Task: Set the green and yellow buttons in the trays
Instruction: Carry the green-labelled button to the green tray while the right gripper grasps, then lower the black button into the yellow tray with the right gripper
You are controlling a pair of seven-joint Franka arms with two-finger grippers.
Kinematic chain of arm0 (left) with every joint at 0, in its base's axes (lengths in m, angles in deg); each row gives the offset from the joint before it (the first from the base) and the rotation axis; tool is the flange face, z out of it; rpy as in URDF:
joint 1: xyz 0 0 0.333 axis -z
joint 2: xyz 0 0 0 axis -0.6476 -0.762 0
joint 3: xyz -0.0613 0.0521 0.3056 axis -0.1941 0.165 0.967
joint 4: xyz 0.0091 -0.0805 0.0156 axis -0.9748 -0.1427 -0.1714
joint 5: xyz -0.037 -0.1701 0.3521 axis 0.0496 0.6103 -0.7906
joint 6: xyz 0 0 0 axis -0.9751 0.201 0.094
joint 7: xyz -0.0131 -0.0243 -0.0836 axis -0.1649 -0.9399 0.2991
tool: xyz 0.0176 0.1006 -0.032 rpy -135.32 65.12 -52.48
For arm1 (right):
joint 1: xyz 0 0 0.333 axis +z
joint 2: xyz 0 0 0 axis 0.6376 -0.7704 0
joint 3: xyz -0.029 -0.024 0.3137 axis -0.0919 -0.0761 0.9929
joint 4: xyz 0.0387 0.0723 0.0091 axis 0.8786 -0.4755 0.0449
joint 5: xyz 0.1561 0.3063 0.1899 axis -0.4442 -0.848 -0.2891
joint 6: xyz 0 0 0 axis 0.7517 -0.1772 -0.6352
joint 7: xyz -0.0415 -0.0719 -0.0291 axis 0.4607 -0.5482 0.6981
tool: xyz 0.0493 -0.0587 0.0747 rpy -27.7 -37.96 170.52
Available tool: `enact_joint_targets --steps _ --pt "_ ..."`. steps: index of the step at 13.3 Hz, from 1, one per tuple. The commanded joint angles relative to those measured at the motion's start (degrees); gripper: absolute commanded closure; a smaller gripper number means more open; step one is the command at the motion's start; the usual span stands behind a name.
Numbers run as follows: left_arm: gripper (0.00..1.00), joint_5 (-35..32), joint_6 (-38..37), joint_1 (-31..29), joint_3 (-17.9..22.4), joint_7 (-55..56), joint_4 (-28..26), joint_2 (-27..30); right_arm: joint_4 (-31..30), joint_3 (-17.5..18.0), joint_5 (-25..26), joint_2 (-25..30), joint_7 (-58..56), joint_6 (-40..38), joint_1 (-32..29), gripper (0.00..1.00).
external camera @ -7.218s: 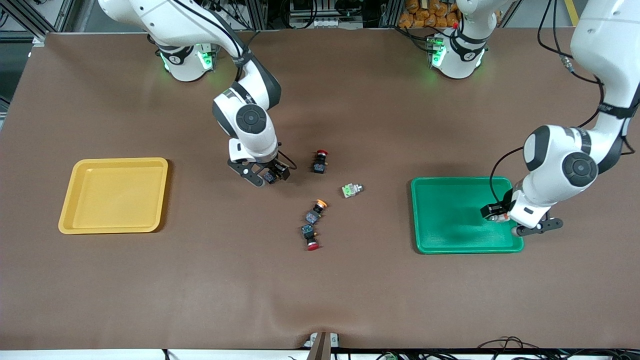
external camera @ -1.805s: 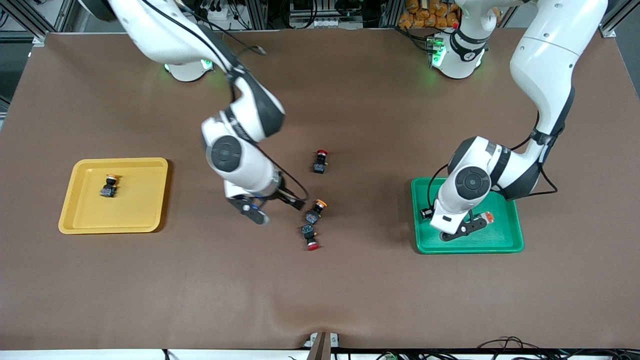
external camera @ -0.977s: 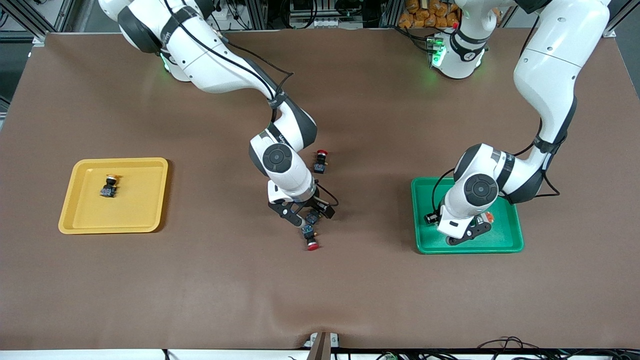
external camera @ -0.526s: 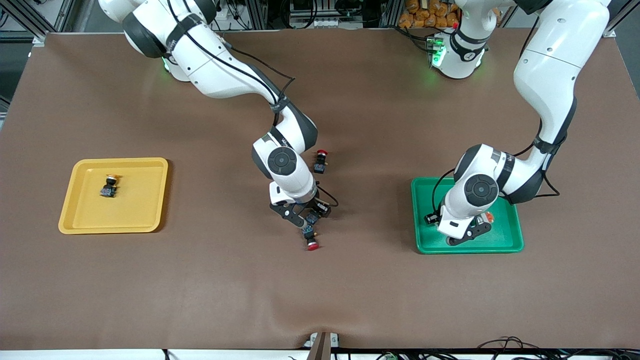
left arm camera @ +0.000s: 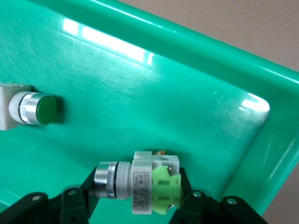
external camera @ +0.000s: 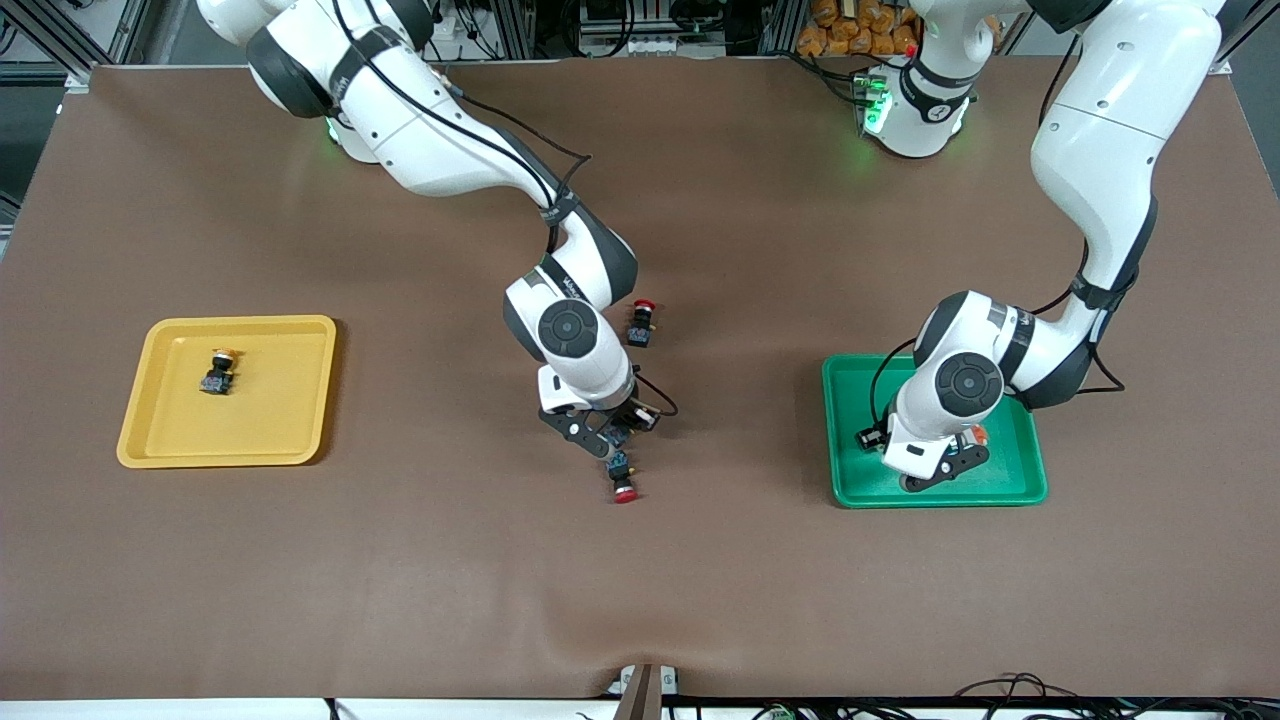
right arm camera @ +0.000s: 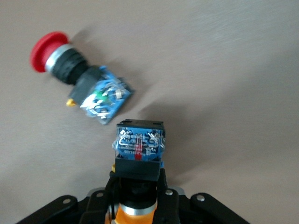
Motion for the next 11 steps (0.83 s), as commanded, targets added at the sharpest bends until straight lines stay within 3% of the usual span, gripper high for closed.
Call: enact_joint_targets --steps 1,6,8,11 --pt "0.00 -1.2 -0.1 -0.9 -0.2 1.4 -0.7 0.5 2.3 1.8 -1.7 4.8 -0.8 -12.2 -4.7 1.00" --pt "0.00 -1.2 -4.9 -0.9 -0.4 0.5 0.3 7.3 -0.1 1.5 -1.8 15.1 -21.2 -31.5 -13.9 1.00" --pt "0.00 -0.4 -5.6 -1.0 -0.9 0.4 0.3 11.6 -6.4 1.5 -1.8 20.3 -29.1 -32.0 -18.8 1.00" --pt "0.00 0.5 -5.8 -0.1 -1.4 0.0 7.6 11.9 -14.7 1.5 -1.8 25.7 -40.9 -31.6 -25.1 1.00"
